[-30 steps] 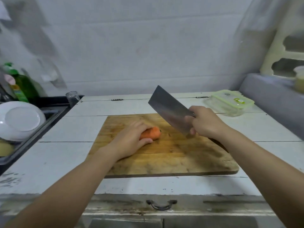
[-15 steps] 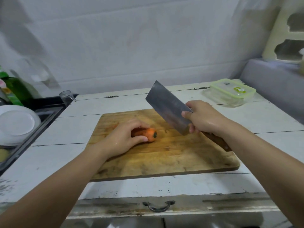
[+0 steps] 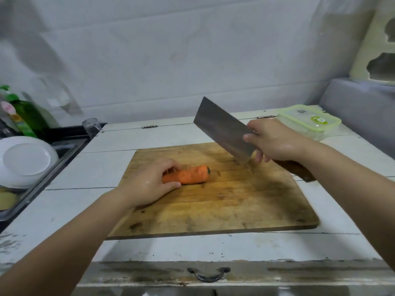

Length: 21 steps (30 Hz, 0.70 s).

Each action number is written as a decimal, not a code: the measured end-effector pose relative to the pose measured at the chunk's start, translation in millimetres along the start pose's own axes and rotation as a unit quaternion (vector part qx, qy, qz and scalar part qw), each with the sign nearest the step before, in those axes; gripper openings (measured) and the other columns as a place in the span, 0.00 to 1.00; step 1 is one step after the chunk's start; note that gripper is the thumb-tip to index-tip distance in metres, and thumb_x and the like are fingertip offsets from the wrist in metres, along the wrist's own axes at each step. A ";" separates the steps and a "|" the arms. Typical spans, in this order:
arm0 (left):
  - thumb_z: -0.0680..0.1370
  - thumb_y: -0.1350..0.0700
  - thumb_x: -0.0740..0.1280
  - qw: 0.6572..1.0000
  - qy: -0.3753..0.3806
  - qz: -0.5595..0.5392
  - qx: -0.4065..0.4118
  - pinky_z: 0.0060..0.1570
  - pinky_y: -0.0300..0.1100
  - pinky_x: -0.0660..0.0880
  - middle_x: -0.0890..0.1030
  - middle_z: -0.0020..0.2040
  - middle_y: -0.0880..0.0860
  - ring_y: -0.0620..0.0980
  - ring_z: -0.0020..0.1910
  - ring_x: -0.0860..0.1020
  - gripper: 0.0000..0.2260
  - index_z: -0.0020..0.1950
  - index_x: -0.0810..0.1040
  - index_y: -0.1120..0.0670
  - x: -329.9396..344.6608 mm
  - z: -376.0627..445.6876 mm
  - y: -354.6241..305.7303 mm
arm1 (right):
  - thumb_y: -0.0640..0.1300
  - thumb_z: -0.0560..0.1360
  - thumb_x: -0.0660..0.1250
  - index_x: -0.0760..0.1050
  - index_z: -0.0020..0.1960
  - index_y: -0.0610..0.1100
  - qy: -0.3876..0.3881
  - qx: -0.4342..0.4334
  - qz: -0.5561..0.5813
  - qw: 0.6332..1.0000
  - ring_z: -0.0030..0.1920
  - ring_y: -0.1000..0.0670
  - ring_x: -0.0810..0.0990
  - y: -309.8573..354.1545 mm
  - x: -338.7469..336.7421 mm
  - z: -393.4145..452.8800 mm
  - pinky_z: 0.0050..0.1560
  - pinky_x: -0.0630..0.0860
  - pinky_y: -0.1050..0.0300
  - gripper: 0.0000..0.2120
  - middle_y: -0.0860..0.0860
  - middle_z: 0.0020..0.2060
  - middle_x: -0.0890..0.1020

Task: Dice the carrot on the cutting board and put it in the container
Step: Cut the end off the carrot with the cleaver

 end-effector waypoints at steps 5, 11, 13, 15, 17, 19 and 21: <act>0.78 0.40 0.70 0.997 -0.037 -0.041 0.045 0.64 0.40 0.71 0.71 0.63 0.36 0.37 0.61 0.71 0.25 0.73 0.70 0.41 9.4 5.5 -49.0 | 0.43 0.83 0.57 0.69 0.48 0.39 0.043 0.023 0.029 0.998 0.22 0.47 0.78 12.6 14.4 -0.8 0.32 0.77 0.43 0.09 0.42 0.26 0.82; 0.75 0.52 0.77 0.992 -0.047 -0.066 0.099 0.65 0.42 0.72 0.80 0.60 0.38 0.38 0.60 0.75 0.17 0.64 0.81 0.45 7.6 11.9 -54.5 | 0.45 0.84 0.58 0.70 0.49 0.41 0.047 0.010 0.057 0.997 0.23 0.51 0.79 6.6 24.9 -8.9 0.22 0.70 0.62 0.08 0.42 0.29 0.82; 0.76 0.57 0.76 0.990 -0.026 -0.048 0.132 0.70 0.37 0.66 0.77 0.63 0.32 0.37 0.67 0.71 0.19 0.65 0.81 0.45 4.2 11.0 -52.7 | 0.45 0.84 0.59 0.70 0.50 0.40 0.025 -0.015 0.057 0.998 0.29 0.49 0.84 -1.0 19.4 -4.6 0.31 0.76 0.56 0.08 0.41 0.34 0.84; 0.76 0.63 0.74 0.991 -0.017 -0.057 0.118 0.72 0.31 0.57 0.71 0.64 0.25 0.35 0.72 0.65 0.22 0.64 0.81 0.41 -0.7 10.4 -41.3 | 0.43 0.84 0.59 0.70 0.50 0.39 0.005 -0.049 0.063 0.997 0.33 0.47 0.86 -7.2 9.4 -0.9 0.37 0.77 0.49 0.07 0.41 0.41 0.82; 0.78 0.66 0.71 0.990 0.006 -0.110 0.090 0.69 0.25 0.57 0.72 0.65 0.24 0.30 0.70 0.66 0.24 0.62 0.79 0.37 -2.0 8.9 -23.6 | 0.41 0.83 0.61 0.72 0.47 0.42 -0.012 -0.078 0.061 0.995 0.34 0.47 0.85 -10.7 -1.7 -0.1 0.38 0.77 0.48 0.06 0.44 0.41 0.80; 0.81 0.64 0.68 0.982 0.043 -0.173 0.056 0.67 0.26 0.63 0.76 0.63 0.26 0.28 0.67 0.71 0.25 0.63 0.78 0.31 -0.4 8.0 -9.1 | 0.40 0.82 0.63 0.73 0.42 0.47 -0.033 -0.095 0.057 0.993 0.33 0.49 0.81 -14.7 -11.6 -1.4 0.37 0.75 0.51 0.10 0.53 0.33 0.80; 0.82 0.59 0.68 0.982 0.068 -0.175 0.027 0.70 0.32 0.66 0.77 0.63 0.27 0.30 0.66 0.72 0.23 0.62 0.77 0.27 0.5 10.9 1.0 | 0.40 0.81 0.66 0.73 0.39 0.48 -0.049 -0.102 0.046 0.993 0.29 0.54 0.75 -17.2 -16.3 -3.3 0.37 0.71 0.52 0.12 0.58 0.27 0.77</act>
Point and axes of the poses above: each hand's wrist, its own z-axis towards the middle knuckle, its own x-axis out of the palm, y = z × x, the point moved 9 cm from there along z, towards the middle knuckle
